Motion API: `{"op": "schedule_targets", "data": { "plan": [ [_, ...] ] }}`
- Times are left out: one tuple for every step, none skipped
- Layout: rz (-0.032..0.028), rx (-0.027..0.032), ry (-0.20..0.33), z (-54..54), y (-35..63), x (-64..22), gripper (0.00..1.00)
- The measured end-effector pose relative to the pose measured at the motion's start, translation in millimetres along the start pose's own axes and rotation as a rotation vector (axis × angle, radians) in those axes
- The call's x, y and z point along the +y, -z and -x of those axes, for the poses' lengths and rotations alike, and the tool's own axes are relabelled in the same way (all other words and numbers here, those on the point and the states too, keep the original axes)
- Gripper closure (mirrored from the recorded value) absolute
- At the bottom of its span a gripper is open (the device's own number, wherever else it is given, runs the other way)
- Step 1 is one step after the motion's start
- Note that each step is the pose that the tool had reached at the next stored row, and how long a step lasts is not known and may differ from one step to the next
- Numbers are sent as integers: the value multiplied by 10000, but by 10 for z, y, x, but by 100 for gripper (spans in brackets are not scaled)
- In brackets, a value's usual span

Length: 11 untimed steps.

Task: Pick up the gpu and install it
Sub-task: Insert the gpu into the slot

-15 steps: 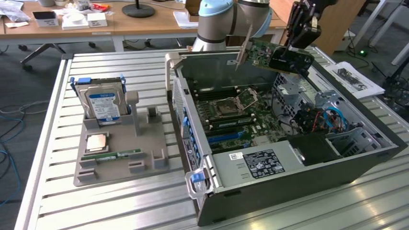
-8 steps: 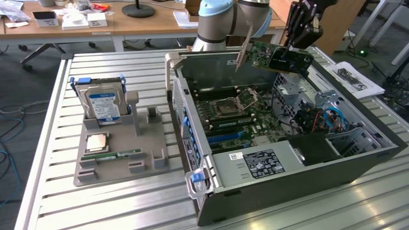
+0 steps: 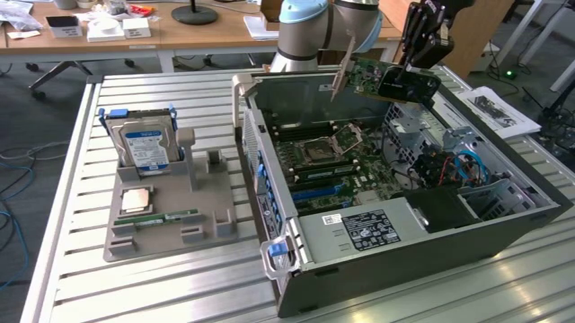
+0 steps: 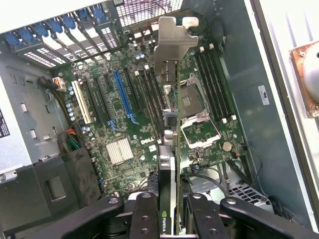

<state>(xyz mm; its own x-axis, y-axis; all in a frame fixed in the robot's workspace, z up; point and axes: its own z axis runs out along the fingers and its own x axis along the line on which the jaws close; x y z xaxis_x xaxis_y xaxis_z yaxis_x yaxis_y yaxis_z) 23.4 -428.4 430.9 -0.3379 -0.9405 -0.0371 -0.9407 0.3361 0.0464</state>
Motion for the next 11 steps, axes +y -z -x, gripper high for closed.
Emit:
{"op": "schedule_targets", "data": {
  "plan": [
    [0,0,0,0,0,0,73],
    [0,-1,0,0,0,0,73],
    [0,0,7,0,0,0,73],
    [1,0,21,0,0,0,73],
    [2,1,45,0,0,0,73],
    [3,3,80,0,-1,0,73],
    [5,6,132,0,-1,0,73],
    [7,8,195,0,-1,0,73],
    [10,11,258,0,-1,0,73],
    [12,15,336,0,-1,0,73],
    [17,19,438,0,-2,0,73]
  ]
}}
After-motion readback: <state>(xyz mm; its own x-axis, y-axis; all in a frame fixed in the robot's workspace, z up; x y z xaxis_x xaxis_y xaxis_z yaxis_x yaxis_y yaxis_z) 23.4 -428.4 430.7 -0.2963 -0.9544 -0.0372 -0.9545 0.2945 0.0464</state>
